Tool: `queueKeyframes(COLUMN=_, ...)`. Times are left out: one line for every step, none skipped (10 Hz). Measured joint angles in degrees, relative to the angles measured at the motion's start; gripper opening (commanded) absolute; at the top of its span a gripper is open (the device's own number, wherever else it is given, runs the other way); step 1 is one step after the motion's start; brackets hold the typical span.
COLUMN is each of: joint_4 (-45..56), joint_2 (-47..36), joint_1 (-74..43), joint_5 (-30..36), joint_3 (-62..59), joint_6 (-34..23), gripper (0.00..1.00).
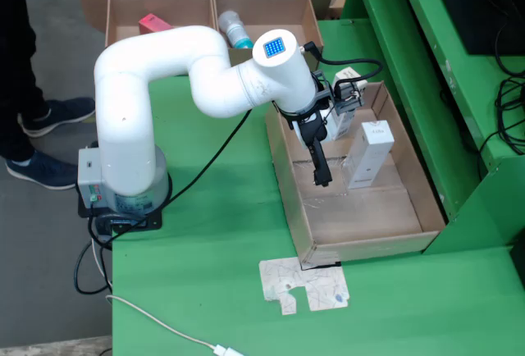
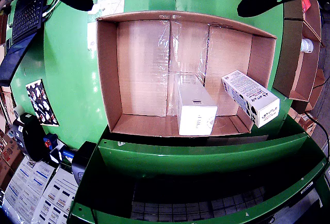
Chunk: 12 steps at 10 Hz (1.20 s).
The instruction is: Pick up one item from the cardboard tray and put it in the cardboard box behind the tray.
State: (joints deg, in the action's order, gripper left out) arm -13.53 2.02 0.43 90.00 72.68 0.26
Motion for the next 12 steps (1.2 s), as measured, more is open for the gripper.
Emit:
queueKeyframes(joint_4=0.0, joint_2=0.0, joint_1=0.0, joint_5=0.0, joint_3=0.0, joint_6=0.0, gripper=1.00)
queueKeyframes(joint_4=0.0, joint_2=0.0, joint_1=0.0, joint_5=0.0, joint_3=0.0, joint_6=0.0, gripper=1.00)
queueKeyframes(joint_4=0.0, joint_2=0.0, joint_1=0.0, joint_5=0.0, joint_3=0.0, joint_6=0.0, gripper=1.00)
queueKeyframes(joint_4=0.0, joint_2=0.0, joint_1=0.0, joint_5=0.0, joint_3=0.0, joint_6=0.0, gripper=1.00)
queueKeyframes(joint_4=0.0, joint_2=0.0, joint_1=0.0, joint_5=0.0, joint_3=0.0, joint_6=0.0, gripper=1.00)
queueKeyframes(joint_4=0.0, joint_2=0.0, joint_1=0.0, joint_5=0.0, joint_3=0.0, joint_6=0.0, gripper=1.00)
queueKeyframes(joint_4=0.0, joint_2=0.0, joint_1=0.0, joint_5=0.0, joint_3=0.0, joint_6=0.0, gripper=1.00)
queueKeyframes(joint_4=0.3, joint_2=0.3, joint_1=0.0, joint_5=0.0, joint_3=-0.3, joint_6=0.0, gripper=1.00)
queueKeyframes(joint_4=1.1, joint_2=1.5, joint_1=0.0, joint_5=-0.1, joint_3=-2.0, joint_6=0.0, gripper=1.00)
queueKeyframes(joint_4=2.7, joint_2=2.6, joint_1=0.3, joint_5=-1.4, joint_3=-4.9, joint_6=0.2, gripper=1.00)
queueKeyframes(joint_4=3.6, joint_2=2.8, joint_1=0.8, joint_5=-1.3, joint_3=-6.1, joint_6=0.5, gripper=1.00)
queueKeyframes(joint_4=4.3, joint_2=3.2, joint_1=1.5, joint_5=-2.1, joint_3=-7.1, joint_6=0.8, gripper=1.00)
